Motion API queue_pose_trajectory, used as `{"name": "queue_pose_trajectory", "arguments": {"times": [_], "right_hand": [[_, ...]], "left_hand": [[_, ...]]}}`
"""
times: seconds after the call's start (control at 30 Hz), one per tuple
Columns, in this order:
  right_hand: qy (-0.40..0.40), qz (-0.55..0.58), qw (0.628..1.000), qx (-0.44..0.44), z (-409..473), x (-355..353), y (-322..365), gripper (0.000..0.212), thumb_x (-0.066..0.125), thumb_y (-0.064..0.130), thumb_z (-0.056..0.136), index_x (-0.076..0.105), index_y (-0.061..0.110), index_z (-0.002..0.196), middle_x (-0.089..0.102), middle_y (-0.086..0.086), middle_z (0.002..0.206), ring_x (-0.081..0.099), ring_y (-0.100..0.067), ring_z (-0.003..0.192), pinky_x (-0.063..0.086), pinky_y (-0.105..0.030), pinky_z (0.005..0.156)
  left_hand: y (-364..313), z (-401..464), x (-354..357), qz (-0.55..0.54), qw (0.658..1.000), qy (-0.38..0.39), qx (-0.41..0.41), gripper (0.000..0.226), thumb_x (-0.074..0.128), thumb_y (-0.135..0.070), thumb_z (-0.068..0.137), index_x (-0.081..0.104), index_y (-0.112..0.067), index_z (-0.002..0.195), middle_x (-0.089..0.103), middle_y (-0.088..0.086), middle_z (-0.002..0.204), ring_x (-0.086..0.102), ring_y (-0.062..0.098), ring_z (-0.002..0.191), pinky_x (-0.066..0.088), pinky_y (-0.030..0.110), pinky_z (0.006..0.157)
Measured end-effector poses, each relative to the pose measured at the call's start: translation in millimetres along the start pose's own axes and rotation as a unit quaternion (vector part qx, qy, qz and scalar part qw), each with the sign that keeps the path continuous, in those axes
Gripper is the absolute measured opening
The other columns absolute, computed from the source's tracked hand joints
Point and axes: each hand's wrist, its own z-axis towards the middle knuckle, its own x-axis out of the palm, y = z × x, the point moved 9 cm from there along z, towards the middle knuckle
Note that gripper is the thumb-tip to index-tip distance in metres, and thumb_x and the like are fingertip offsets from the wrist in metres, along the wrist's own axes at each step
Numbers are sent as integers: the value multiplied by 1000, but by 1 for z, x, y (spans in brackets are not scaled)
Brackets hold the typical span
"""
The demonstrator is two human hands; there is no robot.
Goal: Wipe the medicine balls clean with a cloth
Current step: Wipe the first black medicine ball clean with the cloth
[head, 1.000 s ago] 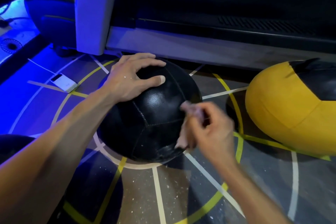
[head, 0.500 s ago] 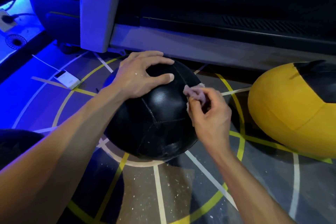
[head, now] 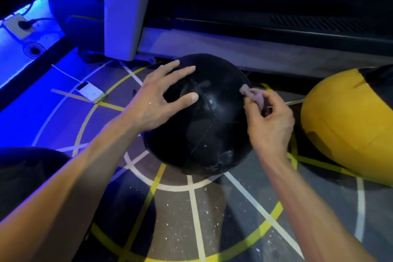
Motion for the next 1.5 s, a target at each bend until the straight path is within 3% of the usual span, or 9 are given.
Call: {"name": "queue_pose_trajectory", "arguments": {"times": [0.33, 0.43, 0.53, 0.77, 0.9, 1.0, 1.1, 1.27, 1.5], "right_hand": [[262, -169, 865, -394, -112, 56, 46, 20, 74, 3, 78, 69, 17, 91, 55, 1, 93, 50, -12, 79, 51, -34, 63], [217, -92, 922, -306, -61, 40, 58, 21, 73, 2, 82, 71, 17, 97, 58, 9, 103, 50, 9, 84, 43, -11, 78], [112, -65, 967, -221, -21, 30, 68, 18, 70, 9, 86, 72, 21, 99, 59, 7, 100, 59, -4, 87, 47, -19, 77], [279, -149, 869, -381, -124, 53, 26, 12, 55, 12, 89, 67, 13, 90, 60, -1, 91, 56, -18, 83, 54, -33, 72], [203, -60, 944, -254, -66, 13, 20, 16, 65, -3, 92, 69, 13, 94, 65, 5, 100, 60, -3, 99, 48, -18, 88], [60, -8, 995, -83, 1, -10, -5, 14, 66, 12, 95, 67, 26, 97, 71, 7, 101, 68, -14, 97, 55, -34, 86], [77, 26, 995, -54, -20, 11, -5, 10, 62, 17, 91, 64, 23, 98, 69, 10, 103, 69, -14, 95, 58, -47, 77], [217, 3, 963, -161, -99, 30, 22, 22, 69, -5, 83, 65, 14, 93, 64, 11, 98, 62, -7, 91, 51, -25, 75], [60, 64, 996, 25, -27, 3, -12, 12, 66, 10, 96, 65, 21, 94, 71, 11, 92, 69, -9, 85, 58, -42, 75]], "left_hand": [[-2, 35, 11, -14, 999, -6, -29, 69, 53, -80, 81, 45, -57, 146, 31, -15, 164, 21, 14, 154, 17, 46, 127], [-4, 41, 11, -19, 999, -2, -35, 68, 53, -82, 80, 45, -60, 144, 31, -16, 164, 20, 14, 155, 18, 52, 125], [-5, 47, 12, -14, 999, 5, -45, 67, 53, -82, 79, 45, -61, 143, 31, -17, 163, 21, 14, 154, 19, 53, 125], [4, 45, 9, -64, 997, 13, -49, 60, 63, -72, 85, 48, -60, 141, 31, -17, 163, 21, 8, 153, 20, 48, 126], [9, 42, 6, -76, 996, 10, -53, 60, 63, -74, 83, 49, -61, 140, 31, -20, 161, 23, 5, 152, 22, 47, 125], [11, 38, 7, -83, 995, 8, -55, 61, 63, -76, 81, 49, -60, 139, 31, -19, 161, 24, 5, 151, 24, 47, 125], [8, 43, 6, -86, 995, -3, -54, 60, 64, -74, 82, 51, -60, 138, 33, -18, 161, 24, 4, 151, 23, 45, 125], [13, 43, 5, -101, 993, 2, -63, 52, 69, -60, 89, 52, -57, 139, 32, -18, 160, 27, 1, 149, 24, 37, 124], [11, 41, 3, -97, 994, -5, -58, 52, 70, -56, 91, 54, -53, 140, 33, -16, 160, 30, 1, 147, 24, 26, 117]]}}
